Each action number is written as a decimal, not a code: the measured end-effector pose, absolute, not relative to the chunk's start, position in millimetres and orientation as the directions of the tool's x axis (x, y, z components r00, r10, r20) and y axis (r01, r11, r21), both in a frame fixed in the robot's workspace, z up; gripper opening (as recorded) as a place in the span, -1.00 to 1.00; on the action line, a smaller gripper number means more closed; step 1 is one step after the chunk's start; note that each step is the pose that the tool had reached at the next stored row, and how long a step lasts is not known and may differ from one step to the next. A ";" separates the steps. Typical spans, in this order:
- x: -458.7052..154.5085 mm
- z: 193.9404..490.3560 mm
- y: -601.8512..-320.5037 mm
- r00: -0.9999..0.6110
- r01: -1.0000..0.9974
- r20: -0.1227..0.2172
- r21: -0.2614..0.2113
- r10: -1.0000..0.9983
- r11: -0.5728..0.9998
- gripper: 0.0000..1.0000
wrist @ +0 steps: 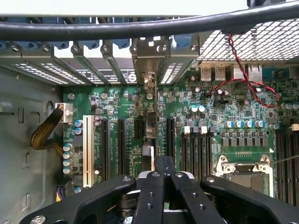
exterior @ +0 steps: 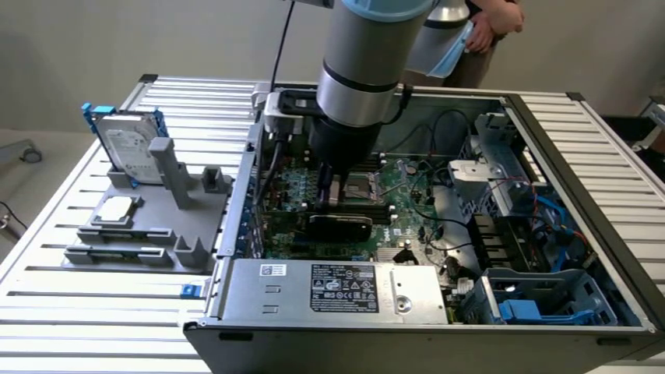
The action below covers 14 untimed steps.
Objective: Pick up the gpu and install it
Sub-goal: 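Press down on the gpu until it lock into place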
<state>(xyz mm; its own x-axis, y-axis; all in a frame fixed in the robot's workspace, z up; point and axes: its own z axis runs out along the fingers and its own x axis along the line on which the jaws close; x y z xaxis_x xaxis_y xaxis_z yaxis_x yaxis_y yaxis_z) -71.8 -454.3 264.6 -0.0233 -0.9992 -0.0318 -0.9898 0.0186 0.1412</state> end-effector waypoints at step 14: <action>-82.0 264.7 -454.3 -0.041 -0.989 -0.032 0.141 -0.999 0.036 -0.79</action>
<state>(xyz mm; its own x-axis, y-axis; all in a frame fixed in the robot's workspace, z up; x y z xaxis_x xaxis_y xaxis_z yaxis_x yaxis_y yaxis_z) -82.0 -454.3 264.7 -0.0405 -0.9987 -0.0318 -0.9893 0.0356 0.1412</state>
